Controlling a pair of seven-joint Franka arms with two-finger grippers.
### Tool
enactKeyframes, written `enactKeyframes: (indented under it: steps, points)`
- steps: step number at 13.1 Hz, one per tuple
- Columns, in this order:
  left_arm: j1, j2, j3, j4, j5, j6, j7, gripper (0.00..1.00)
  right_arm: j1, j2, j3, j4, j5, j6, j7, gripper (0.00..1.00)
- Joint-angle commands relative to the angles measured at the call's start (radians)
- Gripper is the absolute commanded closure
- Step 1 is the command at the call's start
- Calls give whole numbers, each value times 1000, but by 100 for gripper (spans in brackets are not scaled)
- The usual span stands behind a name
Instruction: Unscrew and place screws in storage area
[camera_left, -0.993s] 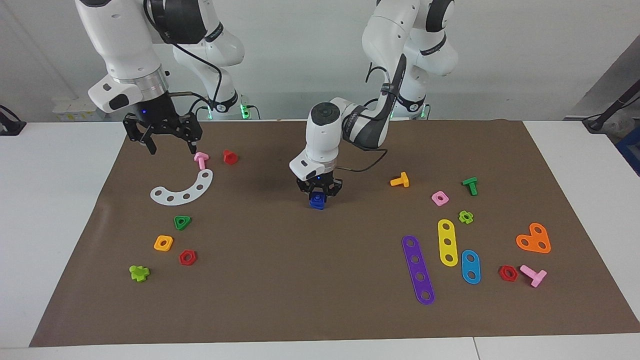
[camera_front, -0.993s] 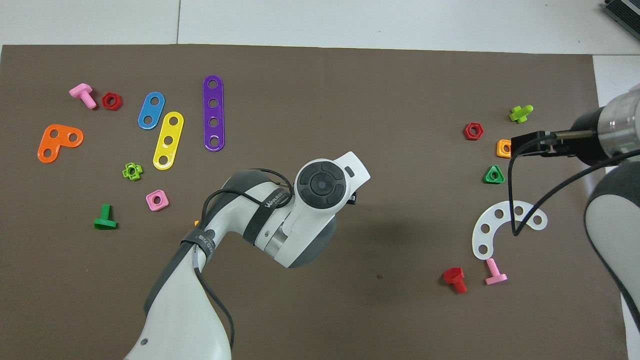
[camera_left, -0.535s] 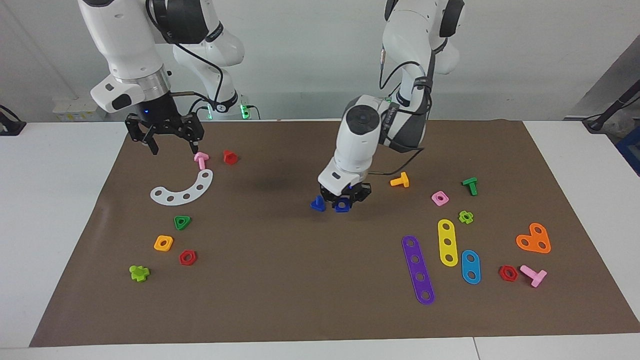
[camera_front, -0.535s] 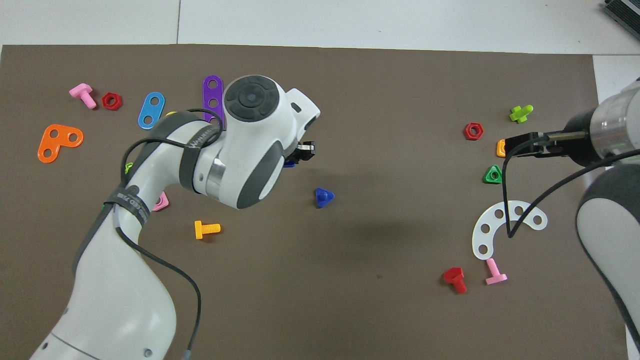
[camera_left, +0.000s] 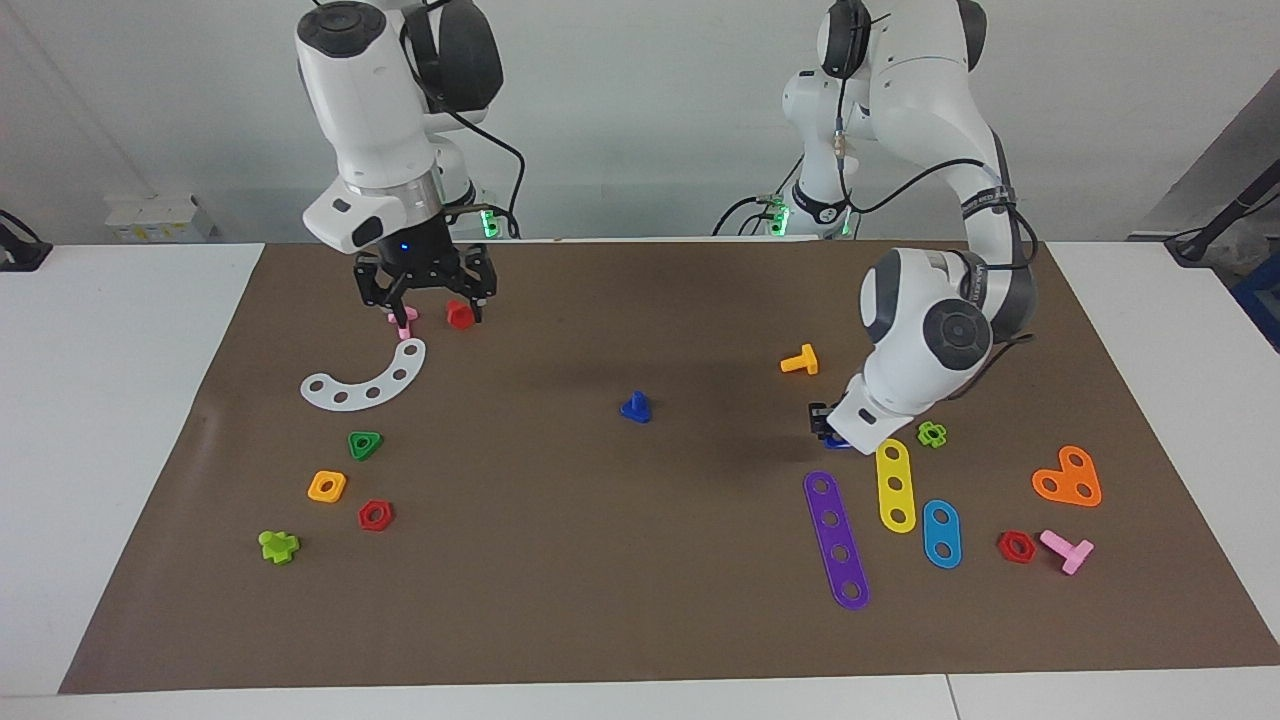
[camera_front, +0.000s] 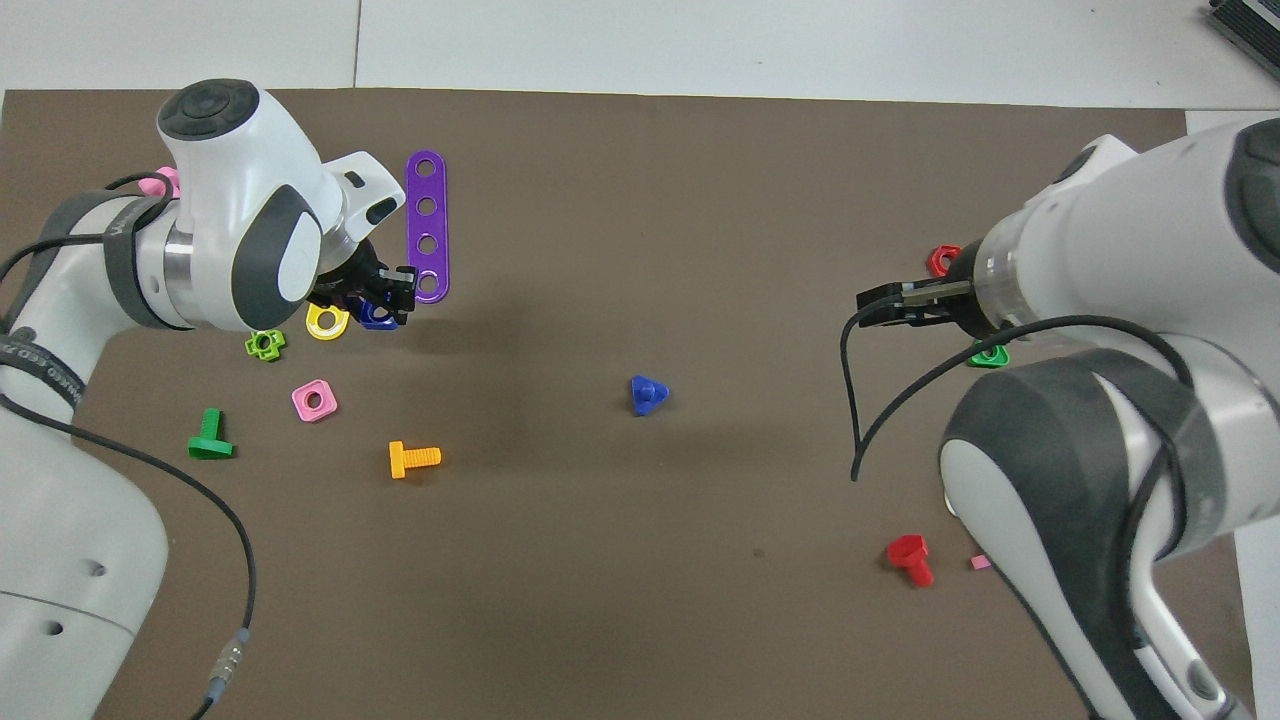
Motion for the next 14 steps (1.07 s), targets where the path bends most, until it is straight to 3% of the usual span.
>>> enactKeyframes:
  steps: [1, 2, 3, 4, 5, 8, 10, 12, 14]
  points:
    - [23, -71, 1, -175, 10, 132, 46, 76, 66, 70, 0, -10, -3, 90, 92, 5]
    - [23, -82, 1, -219, 10, 178, 44, 61, 101, 103, 0, -10, -20, 119, 140, 5]
    - [23, -87, 1, -228, 10, 186, 44, 39, 135, 134, 0, -10, -51, 163, 187, 5]
    - [24, -87, 1, -228, 10, 185, 44, 9, 149, 162, 1, -10, -60, 198, 233, 5]
    - [24, -87, 1, -228, 10, 183, 40, 0, 161, 186, 1, -10, -62, 225, 257, 5]
    - [34, -85, 2, -218, 10, 171, 41, 0, 230, 271, 0, -10, -86, 311, 333, 6]
    - [64, -73, 2, -143, 10, 136, 43, 0, 253, 295, 0, -32, -89, 351, 349, 9]
    - [131, -70, 2, -61, 15, 88, 46, 0, 284, 335, 0, -53, -89, 416, 392, 9]
    - [225, -102, 1, -58, 20, 78, 49, 0, 299, 341, 0, -89, -91, 449, 402, 10]
